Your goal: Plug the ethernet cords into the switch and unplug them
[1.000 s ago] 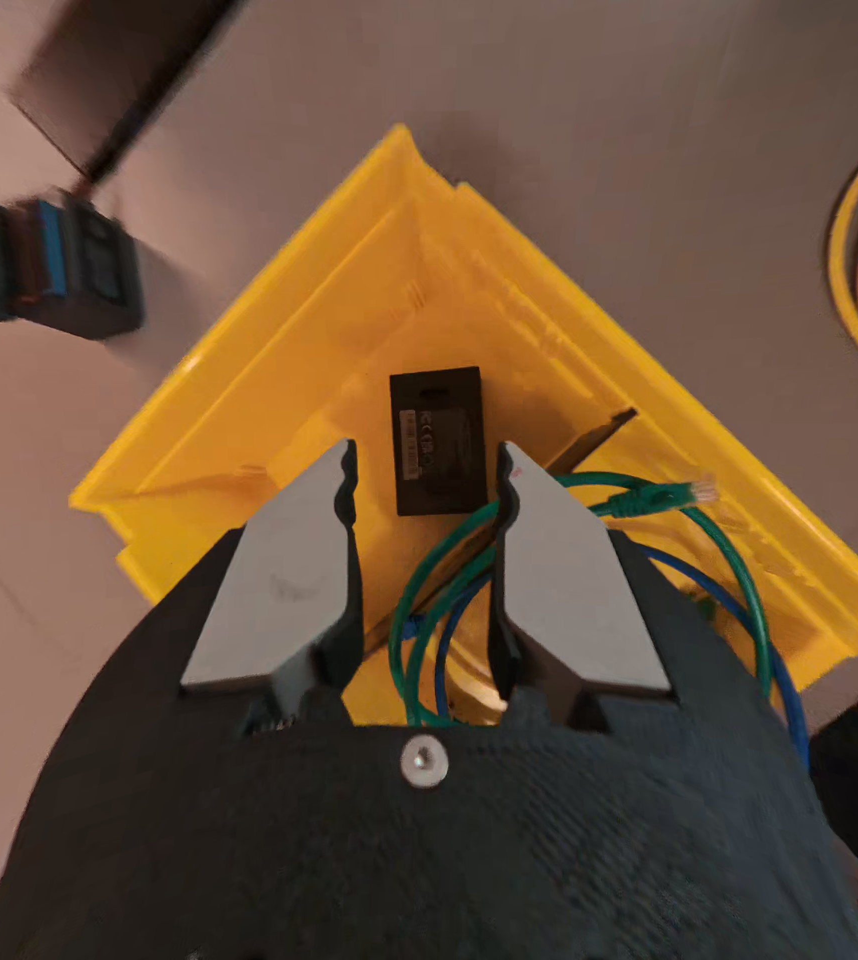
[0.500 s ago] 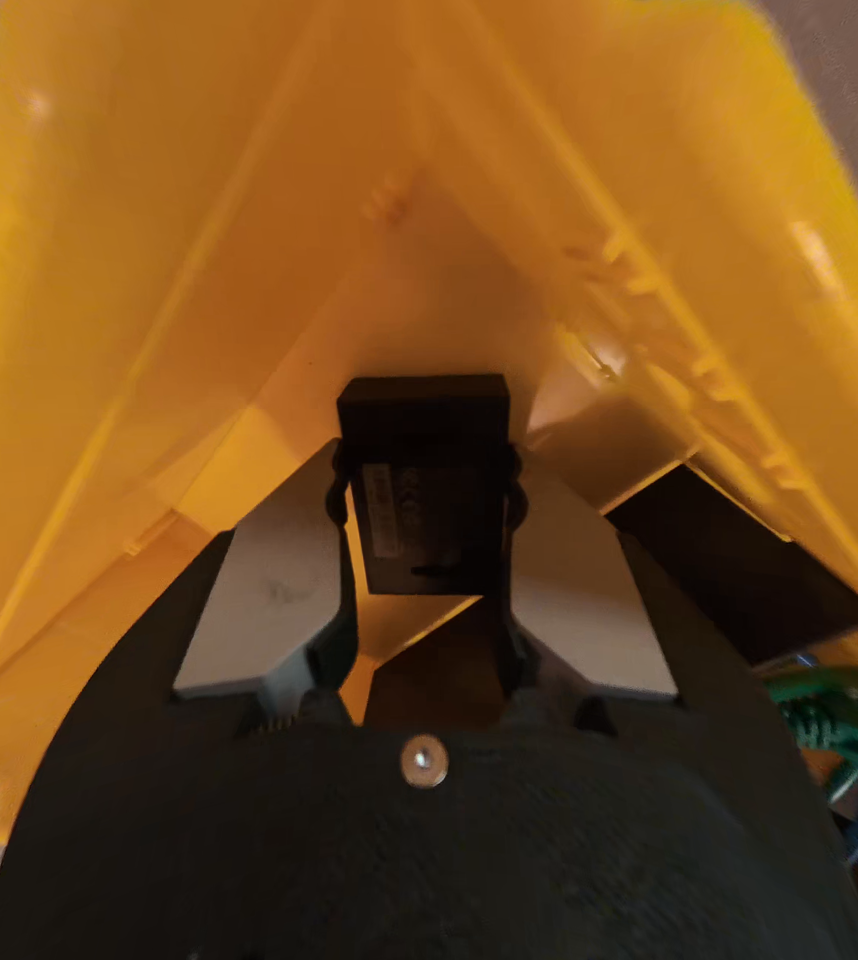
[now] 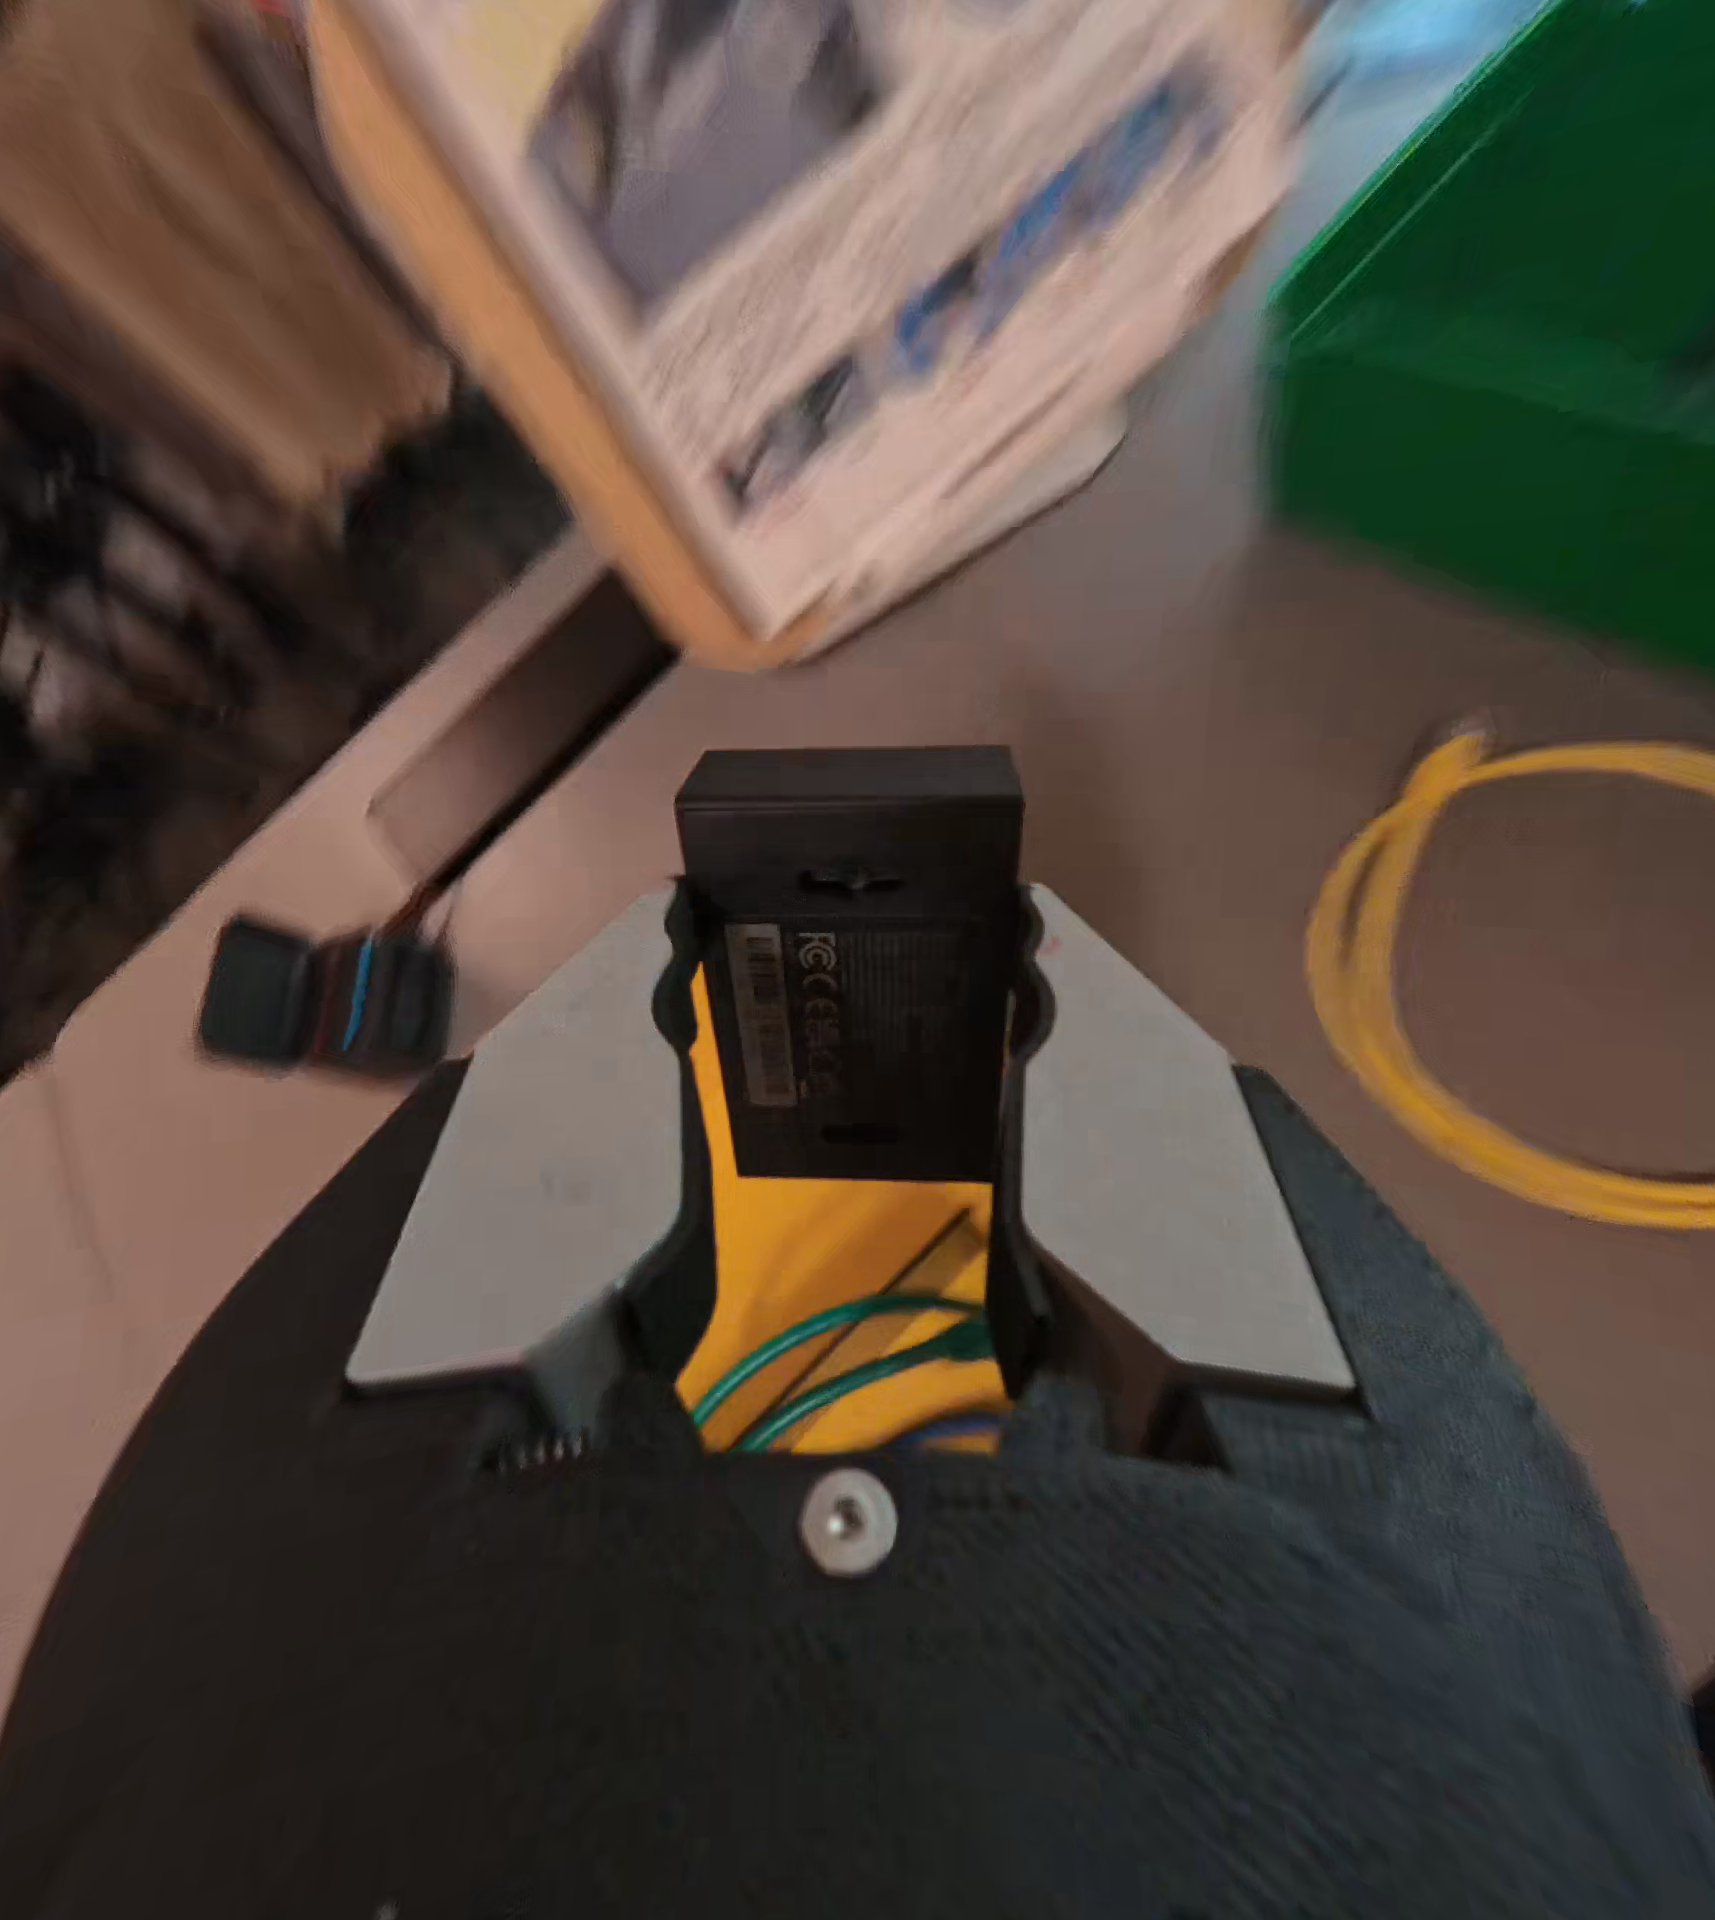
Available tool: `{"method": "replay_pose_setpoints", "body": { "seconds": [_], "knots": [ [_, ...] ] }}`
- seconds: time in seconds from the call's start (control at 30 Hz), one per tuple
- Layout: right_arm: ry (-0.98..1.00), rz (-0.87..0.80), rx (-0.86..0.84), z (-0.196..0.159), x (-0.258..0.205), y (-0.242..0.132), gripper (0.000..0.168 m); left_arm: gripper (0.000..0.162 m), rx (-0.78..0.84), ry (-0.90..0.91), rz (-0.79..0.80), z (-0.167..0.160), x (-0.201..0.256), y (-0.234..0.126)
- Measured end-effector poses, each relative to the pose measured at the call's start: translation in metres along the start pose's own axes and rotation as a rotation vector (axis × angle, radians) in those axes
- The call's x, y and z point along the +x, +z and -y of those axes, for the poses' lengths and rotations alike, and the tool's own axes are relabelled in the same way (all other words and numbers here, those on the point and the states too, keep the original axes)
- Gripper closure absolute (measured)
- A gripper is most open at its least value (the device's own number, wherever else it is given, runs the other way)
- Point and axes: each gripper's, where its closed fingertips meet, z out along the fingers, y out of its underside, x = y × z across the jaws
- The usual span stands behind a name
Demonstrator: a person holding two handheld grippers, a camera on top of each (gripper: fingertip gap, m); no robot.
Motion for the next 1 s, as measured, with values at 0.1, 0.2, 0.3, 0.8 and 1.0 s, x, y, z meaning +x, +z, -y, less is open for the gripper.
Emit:
{"method": "replay_pose_setpoints", "body": {
  "seconds": [0.1, 0.2, 0.3, 0.8, 1.0],
  "knots": [
    [-0.004, 0.055, 0.035, 0.013, -0.029, 0.024, 0.119, 0.103, 0.332, 0.114, -0.053, 0.044, 0.082, -0.041],
    [-0.015, 0.064, 0.067, 0.019, -0.049, 0.05, 0.119, 0.103, 0.471, 0.173, -0.047, 0.044, 0.152, -0.057],
    [0.021, 0.094, 0.107, 0.023, -0.065, 0.071, 0.118, 0.103, 0.462, 0.264, 0.06, 0.02, 0.189, -0.047],
    [-0.106, -0.084, -0.285, -0.032, -0.035, 0.148, 0.144, 0.108, 0.305, 0.378, 0.11, -0.031, 0.214, -0.015],
    [-0.329, -0.061, -0.657, -0.051, -0.02, 0.13, 0.144, 0.095, 0.189, 0.194, -0.064, -0.061, 0.197, -0.013]
  ]
}}
